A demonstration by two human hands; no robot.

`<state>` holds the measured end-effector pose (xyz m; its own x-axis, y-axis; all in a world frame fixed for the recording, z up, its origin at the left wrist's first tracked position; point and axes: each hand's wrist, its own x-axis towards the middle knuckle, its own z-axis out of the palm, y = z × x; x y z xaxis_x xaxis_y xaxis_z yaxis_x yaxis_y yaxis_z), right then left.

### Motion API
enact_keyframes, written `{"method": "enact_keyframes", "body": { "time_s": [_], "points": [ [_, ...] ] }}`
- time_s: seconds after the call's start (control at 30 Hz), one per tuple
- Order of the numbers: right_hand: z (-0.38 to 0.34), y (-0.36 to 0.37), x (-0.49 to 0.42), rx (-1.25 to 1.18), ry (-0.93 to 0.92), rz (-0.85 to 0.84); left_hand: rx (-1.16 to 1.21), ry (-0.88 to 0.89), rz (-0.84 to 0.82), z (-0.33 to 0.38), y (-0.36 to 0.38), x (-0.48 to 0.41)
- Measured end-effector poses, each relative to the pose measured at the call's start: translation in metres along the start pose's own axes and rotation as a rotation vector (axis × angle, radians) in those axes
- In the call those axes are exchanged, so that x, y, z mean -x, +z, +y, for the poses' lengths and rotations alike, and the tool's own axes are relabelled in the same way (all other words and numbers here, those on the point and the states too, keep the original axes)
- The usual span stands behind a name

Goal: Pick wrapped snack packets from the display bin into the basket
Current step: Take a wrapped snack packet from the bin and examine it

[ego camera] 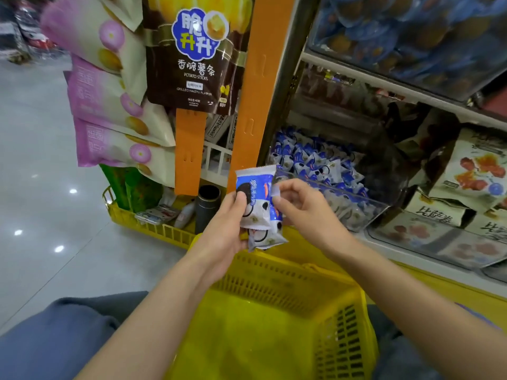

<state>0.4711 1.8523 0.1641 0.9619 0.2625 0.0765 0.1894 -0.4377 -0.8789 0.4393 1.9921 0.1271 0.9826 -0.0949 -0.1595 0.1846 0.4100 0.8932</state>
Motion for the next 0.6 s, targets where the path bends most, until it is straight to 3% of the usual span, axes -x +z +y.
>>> {"method": "enact_keyframes", "body": {
  "time_s": [0.07, 0.17, 0.37, 0.53, 0.6],
  "points": [
    [0.001, -0.001, 0.007, -0.057, 0.047, -0.040, 0.003, -0.041, -0.042, -0.004, 0.001, 0.003],
    [0.000, -0.003, 0.016, 0.051, 0.054, -0.059, 0.020, -0.096, -0.086, -0.009, 0.005, 0.006],
    [0.000, -0.012, 0.018, -0.059, 0.059, 0.048, 0.059, -0.151, -0.210, -0.008, 0.011, 0.013],
    [-0.007, -0.035, -0.012, -0.151, 0.022, 0.316, -0.112, -0.057, -0.009, -0.006, 0.009, 0.013],
    [-0.008, -0.050, -0.034, -0.046, -0.014, 0.422, -0.099, -0.027, 0.053, 0.000, 0.005, 0.011]
  ]
}}
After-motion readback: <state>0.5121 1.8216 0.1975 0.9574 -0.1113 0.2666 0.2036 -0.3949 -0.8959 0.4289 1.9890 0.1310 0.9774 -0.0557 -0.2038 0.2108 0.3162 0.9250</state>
